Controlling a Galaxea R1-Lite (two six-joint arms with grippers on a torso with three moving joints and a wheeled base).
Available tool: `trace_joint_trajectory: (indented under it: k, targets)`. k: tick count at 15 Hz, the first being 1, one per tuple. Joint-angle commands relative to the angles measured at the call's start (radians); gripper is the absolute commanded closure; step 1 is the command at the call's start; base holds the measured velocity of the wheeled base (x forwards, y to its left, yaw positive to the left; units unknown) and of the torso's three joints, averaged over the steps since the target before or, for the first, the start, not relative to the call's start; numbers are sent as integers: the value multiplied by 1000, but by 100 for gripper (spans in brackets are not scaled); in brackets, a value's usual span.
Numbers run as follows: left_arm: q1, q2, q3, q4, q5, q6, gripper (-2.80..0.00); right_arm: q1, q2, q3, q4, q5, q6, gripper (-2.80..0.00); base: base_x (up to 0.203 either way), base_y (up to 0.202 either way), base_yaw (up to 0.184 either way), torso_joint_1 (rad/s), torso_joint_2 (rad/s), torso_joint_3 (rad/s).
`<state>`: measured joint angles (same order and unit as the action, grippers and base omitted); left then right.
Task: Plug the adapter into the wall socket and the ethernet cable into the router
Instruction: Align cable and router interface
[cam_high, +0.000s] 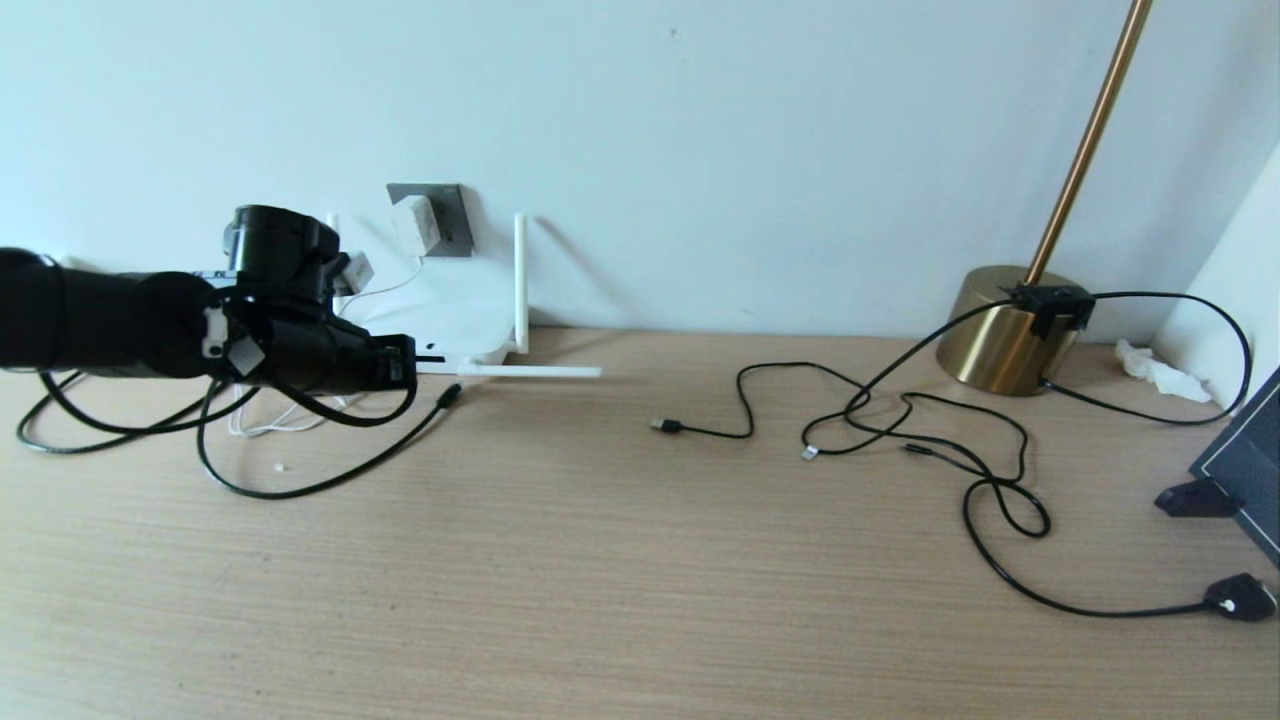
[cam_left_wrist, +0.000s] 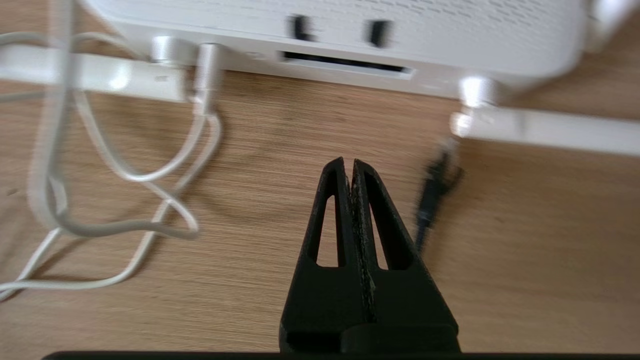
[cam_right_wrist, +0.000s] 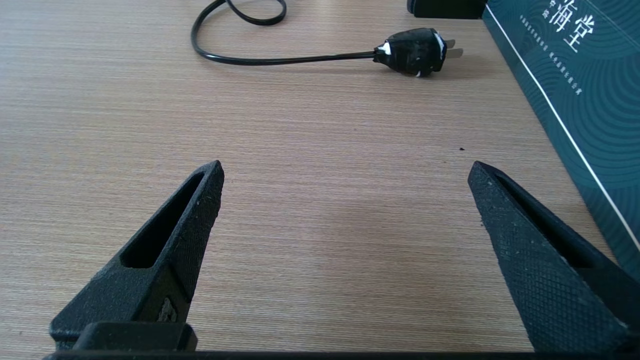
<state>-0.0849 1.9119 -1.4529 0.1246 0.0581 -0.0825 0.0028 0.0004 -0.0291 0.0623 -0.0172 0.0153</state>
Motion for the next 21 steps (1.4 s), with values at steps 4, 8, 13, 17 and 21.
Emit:
trace_joint_trajectory:
  k: [4, 8, 13, 17, 21]
  targets:
    - [-13, -50, 27, 2, -105, 128, -280, 0, 1, 0, 1, 0, 0, -280, 0, 0, 0, 0, 0, 0]
    - [-13, -47, 26, 6, -139, 264, -280, 0, 1, 0, 1, -1, 0, -280, 0, 0, 0, 0, 0, 0]
    - [-8, -20, 47, 6, -144, 338, -280, 0, 1, 0, 1, -1, 0, -280, 0, 0, 0, 0, 0, 0]
    - [39, -8, 66, 9, -275, 408, -280, 0, 1, 0, 1, -1, 0, -280, 0, 0, 0, 0, 0, 0]
    - [62, 0, 85, 1, -322, 449, -280, 0, 1, 0, 1, -1, 0, -280, 0, 0, 0, 0, 0, 0]
